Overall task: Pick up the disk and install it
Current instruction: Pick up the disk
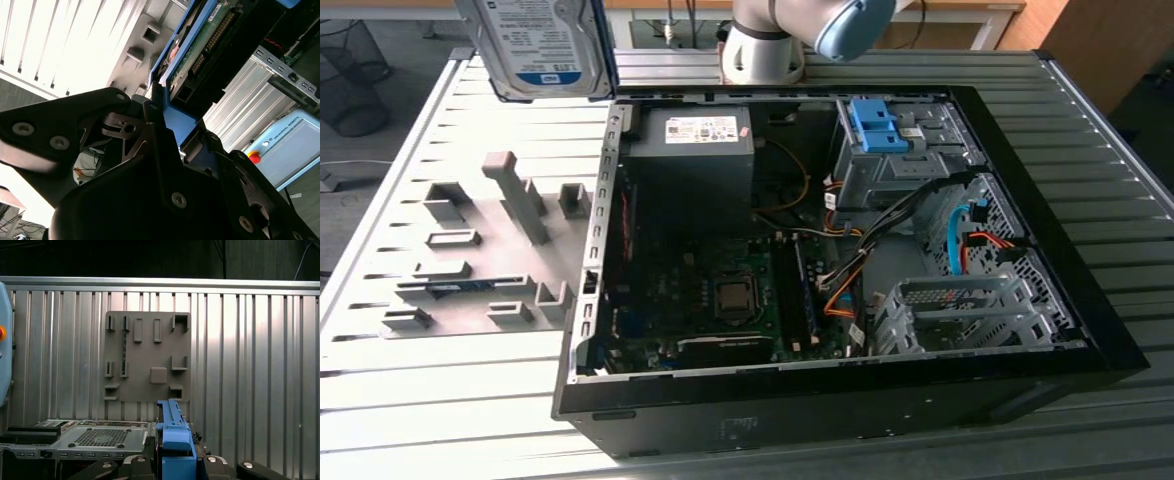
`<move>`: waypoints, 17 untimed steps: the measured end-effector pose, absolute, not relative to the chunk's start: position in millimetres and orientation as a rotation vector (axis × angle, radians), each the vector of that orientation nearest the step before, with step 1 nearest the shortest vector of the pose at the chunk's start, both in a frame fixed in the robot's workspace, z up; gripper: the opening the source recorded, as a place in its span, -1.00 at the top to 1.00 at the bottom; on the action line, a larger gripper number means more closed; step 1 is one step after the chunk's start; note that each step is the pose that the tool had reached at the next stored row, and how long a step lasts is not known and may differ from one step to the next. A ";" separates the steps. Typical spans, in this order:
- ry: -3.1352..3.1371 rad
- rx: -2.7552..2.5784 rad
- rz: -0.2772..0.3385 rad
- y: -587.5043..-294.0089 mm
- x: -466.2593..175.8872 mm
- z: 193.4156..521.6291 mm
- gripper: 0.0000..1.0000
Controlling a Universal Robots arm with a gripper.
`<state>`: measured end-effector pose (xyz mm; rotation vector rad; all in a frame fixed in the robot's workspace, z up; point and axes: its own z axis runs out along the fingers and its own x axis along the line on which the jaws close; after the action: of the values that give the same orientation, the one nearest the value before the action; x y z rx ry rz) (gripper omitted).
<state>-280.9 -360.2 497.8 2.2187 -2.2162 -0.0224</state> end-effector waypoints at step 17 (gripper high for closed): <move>-2.216 2.218 -0.022 -372.4 -276.6 497.8 0.26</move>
<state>-276.6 -372.4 497.8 2.2183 -2.2165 -0.0224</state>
